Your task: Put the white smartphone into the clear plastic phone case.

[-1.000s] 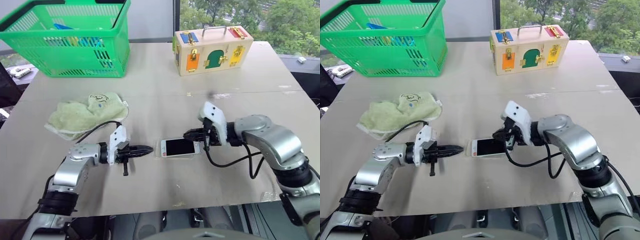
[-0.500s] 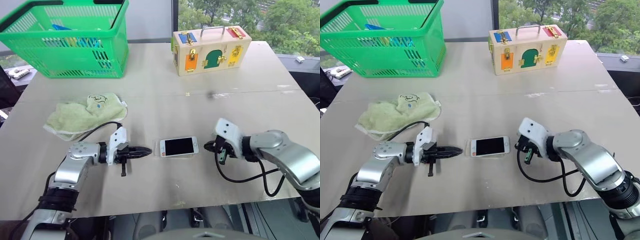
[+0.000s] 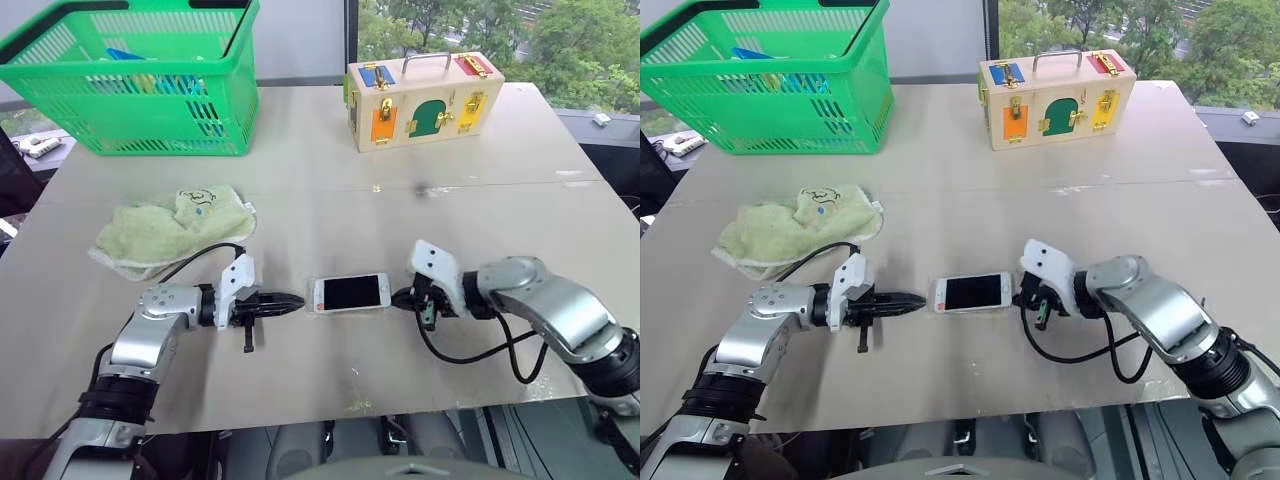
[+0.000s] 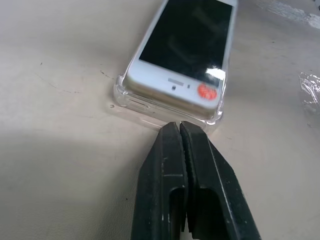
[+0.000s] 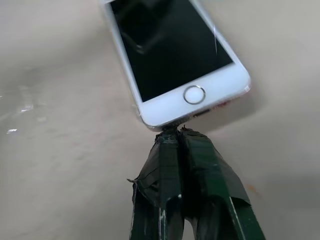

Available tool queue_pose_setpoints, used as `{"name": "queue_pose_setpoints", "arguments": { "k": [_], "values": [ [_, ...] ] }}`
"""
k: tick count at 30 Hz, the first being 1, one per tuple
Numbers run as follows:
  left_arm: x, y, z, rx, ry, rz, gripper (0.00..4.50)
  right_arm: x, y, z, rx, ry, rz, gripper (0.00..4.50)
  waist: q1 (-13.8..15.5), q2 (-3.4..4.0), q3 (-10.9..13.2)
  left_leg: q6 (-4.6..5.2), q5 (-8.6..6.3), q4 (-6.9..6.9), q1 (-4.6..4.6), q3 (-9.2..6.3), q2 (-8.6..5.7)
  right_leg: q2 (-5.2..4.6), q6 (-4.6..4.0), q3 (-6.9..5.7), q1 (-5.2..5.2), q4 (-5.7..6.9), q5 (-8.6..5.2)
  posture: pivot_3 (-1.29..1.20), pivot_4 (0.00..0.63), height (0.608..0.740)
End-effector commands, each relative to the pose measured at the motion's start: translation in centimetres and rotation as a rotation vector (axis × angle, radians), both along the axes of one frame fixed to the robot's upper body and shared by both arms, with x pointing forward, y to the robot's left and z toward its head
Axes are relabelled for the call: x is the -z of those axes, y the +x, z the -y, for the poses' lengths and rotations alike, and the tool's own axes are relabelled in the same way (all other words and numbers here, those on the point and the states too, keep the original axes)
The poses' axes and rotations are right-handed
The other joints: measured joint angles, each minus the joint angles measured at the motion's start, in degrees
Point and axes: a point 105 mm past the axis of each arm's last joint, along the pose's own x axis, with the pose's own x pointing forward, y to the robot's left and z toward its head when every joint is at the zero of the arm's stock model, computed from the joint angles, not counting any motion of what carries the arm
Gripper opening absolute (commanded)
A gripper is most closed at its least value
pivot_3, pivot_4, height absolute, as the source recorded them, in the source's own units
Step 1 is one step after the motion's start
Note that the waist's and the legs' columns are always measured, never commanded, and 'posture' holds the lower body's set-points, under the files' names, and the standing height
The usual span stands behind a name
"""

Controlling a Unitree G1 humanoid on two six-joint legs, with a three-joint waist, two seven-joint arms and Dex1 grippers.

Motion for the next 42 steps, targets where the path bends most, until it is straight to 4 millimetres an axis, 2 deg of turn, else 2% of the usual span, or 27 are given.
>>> {"name": "queue_pose_setpoints", "arguments": {
  "k": [1,4,12,18,25,32,36,42],
  "values": [
    [0.3,0.2,0.3,-0.002,0.006,-0.001,0.05,-0.3,-1.0,-1.5,-0.156,-0.012,-0.012,0.0,0.0,0.0,0.0,0.0,0.0,0.0,0.01,0.01,0.0,0.0,0.0,0.01,0.0,0.01,0.0,0.0,0.15,0.74],
    [0.3,0.2,0.4,-0.001,0.004,0.0,0.05,0.2,-1.0,-1.9,-0.197,-0.033,-0.033,0.0,0.1,0.0,0.0,0.0,0.0,0.02,0.02,-0.02,0.0,0.0,0.0,-0.02,0.02,0.02,0.0,0.0,0.15,0.74],
    [0.4,0.1,0.6,-0.007,-0.002,0.0,0.05,1.1,0.8,-2.2,-0.21,-0.05,0.026,0.0,0.0,-0.02,0.0,0.0,0.01,0.04,0.17,0.02,0.0,0.0,-0.01,0.01,0.07,0.16,0.0,0.0,0.15,0.74],
    [0.4,0.0,0.5,-0.024,-0.013,-0.002,0.05,0.6,0.7,-2.4,-0.209,-0.002,0.037,0.0,-0.1,-0.01,0.0,0.0,0.01,0.03,0.52,0.08,0.01,-0.03,-0.03,0.08,0.26,0.28,-0.01,0.0,0.15,0.74],
    [-0.4,0.6,1.2,-0.086,-0.086,-0.017,0.05,-0.1,2.9,-3.0,-0.129,0.039,0.128,0.0,-0.1,-0.01,0.0,-0.01,0.01,0.02,0.62,0.21,0.01,-0.03,-0.03,0.23,0.27,0.46,-0.01,0.0,0.15,0.74],
    [-1.4,1.3,2.4,-0.125,-0.141,-0.001,0.05,-1.2,4.9,-1.9,-0.103,0.024,0.176,0.0,0.2,0.0,0.0,-0.01,0.01,0.02,0.71,0.25,-0.03,-0.11,-0.05,0.25,0.28,0.48,-0.01,0.0,0.15,0.74],
    [-1.7,1.7,2.8,-0.14,-0.157,0.008,0.05,-1.2,5.4,-0.6,-0.1,-0.012,0.176,0.0,0.4,-0.01,0.0,0.0,0.01,0.02,0.47,0.29,-0.05,-0.1,-0.06,0.27,0.18,0.42,0.0,0.0,0.15,0.74],
    [-0.9,1.7,0.9,-0.178,-0.103,0.004,0.05,-1.6,6.0,1.9,-0.023,-0.044,0.221,0.0,0.4,0.0,0.0,0.0,0.01,0.01,0.03,0.2,-0.05,-0.05,-0.22,0.16,-0.09,0.22,0.11,0.0,0.15,0.74]
  ]
}}
